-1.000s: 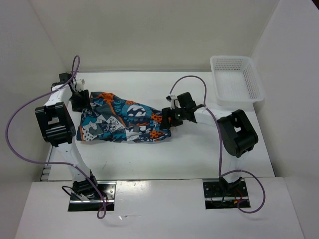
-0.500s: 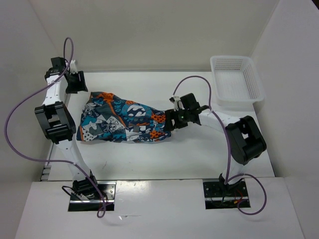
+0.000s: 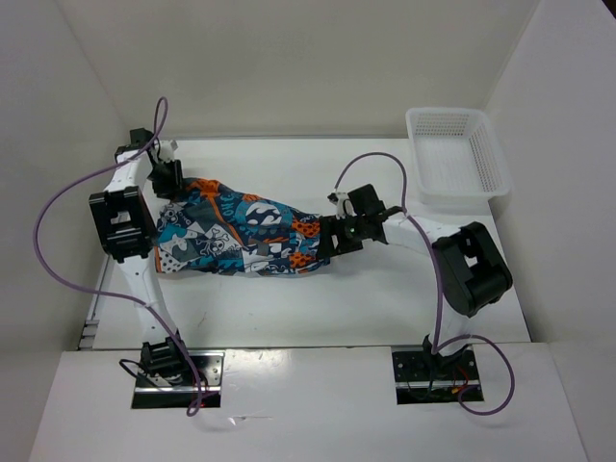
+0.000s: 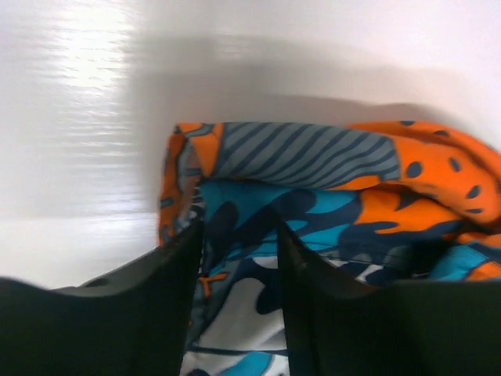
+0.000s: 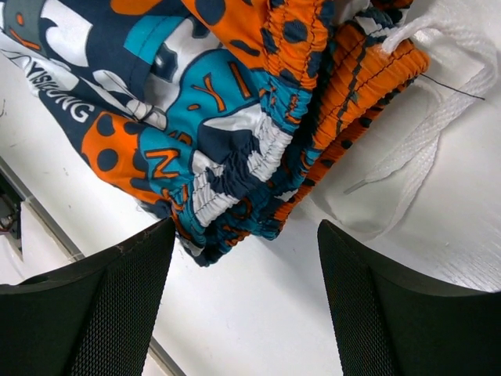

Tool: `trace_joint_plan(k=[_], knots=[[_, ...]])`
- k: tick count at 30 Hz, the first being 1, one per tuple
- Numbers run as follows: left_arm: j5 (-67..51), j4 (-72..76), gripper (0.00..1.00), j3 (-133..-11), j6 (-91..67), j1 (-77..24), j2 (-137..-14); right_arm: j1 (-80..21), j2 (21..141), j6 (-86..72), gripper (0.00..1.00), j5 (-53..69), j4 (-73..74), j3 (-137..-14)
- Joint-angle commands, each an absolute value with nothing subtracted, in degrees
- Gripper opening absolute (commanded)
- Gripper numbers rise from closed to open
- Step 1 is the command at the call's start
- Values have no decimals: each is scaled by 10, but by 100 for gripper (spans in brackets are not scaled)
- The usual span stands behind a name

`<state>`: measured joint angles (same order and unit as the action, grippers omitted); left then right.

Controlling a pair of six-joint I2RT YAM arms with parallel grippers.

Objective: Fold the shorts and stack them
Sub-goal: Fold the shorts

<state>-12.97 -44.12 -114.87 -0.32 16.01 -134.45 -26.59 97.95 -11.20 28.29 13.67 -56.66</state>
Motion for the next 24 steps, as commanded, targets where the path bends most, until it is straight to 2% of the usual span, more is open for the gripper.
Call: trace_joint_plan(k=[1,2,3,7,9,12,15,16,19,20,22,24], knots=[[-156,-452,41,-1156,0,157,-1340,-273,993,-118,79,288,129,-574],[-162,-452,34,-1156,0,157,-1340,-273,993,-123,79,288,129,-574],[-169,-452,22,-1156,0,157,-1334,-279,993,-123,77,295,129,-574],[-188,-452,6,-1156,0,157,-1307,-293,998,-130,67,301,124,-574],[-196,-447,4,-1156,0,157,-1293,-298,998,-130,62,301,124,-574],[-214,-446,0,-1156,0,157,-1272,-298,1004,-123,60,314,129,-574],[-239,-441,0,-1161,0,157,-1260,-303,1017,-123,51,306,119,-569],[-239,-441,0,-1161,0,157,-1259,-303,1027,-123,37,306,113,-569],[-233,-441,0,-1161,0,157,-1259,-303,1034,-134,19,292,97,-569],[-227,-441,0,-1161,0,157,-1259,-303,1040,-134,9,286,97,-576],[-232,-436,0,-1156,0,164,-1259,-303,1040,-134,0,270,91,-582],[-255,-436,0,-1156,0,172,-1259,-303,1040,-121,0,258,91,-587]])
